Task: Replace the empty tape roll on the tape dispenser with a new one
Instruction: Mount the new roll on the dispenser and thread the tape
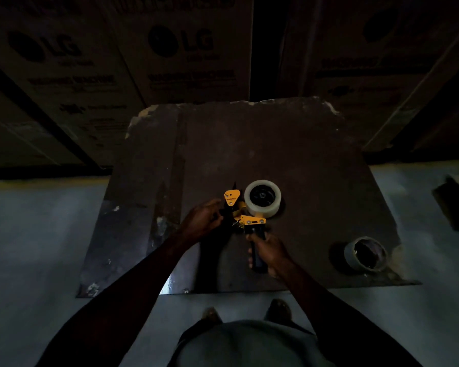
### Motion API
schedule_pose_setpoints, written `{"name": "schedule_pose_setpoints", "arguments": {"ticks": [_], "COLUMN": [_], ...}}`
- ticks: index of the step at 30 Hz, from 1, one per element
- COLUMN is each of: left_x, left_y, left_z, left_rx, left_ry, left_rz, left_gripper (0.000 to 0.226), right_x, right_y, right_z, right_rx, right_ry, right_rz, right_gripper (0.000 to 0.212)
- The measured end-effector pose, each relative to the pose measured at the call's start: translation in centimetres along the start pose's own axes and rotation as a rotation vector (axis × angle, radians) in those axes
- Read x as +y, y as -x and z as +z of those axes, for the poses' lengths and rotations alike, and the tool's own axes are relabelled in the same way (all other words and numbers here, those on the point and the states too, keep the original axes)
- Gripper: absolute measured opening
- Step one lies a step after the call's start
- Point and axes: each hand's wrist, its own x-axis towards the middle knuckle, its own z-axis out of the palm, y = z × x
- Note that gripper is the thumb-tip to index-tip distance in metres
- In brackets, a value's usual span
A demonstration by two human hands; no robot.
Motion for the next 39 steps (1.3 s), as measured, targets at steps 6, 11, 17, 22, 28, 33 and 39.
{"name": "schedule_pose_setpoints", "arguments": {"ticks": [6, 11, 17, 22, 28, 33, 39], "left_x": [-1.9, -4.2, -2.3, -2.0, -1.4, -0.6, -0.4], "left_y": [0.7, 0.3, -3.1, -4.7, -5.1, -5.4, -4.7], "left_z": [-1.6, -3.3, -3.5, -2.1, -0.2, 1.1, 1.7], "left_rx": [-0.051, -0.093, -0.048, -0.068, -0.027, 0.032, 0.108], "left_ry": [-0.154, -0.197, -0.233, -0.133, -0.002, 0.194, 0.501], "left_rz": [-0.003, -0.039, -0.103, -0.134, -0.171, -0.214, -0.372], "left_gripper": [0.033, 0.045, 0.023, 0.019, 0.023, 0.018, 0.026], "right_x": [0.0, -0.1, 0.2, 0.4, 0.7, 0.5, 0.4], "right_y": [-0.2, -0.2, -0.2, 0.2, 0.2, 0.4, 0.5], "right_z": [-0.4, -0.5, -1.0, -1.2, -1.2, -1.2, -1.2], "right_rx": [0.002, -0.005, -0.017, -0.032, -0.027, -0.016, -0.015], "right_ry": [0.01, 0.039, 0.076, 0.077, 0.091, 0.109, 0.101], "right_rz": [0.003, -0.014, -0.025, -0.027, -0.034, -0.025, 0.003], "right_gripper": [0.007, 0.008, 0.013, 0.015, 0.009, 0.009, 0.008]}}
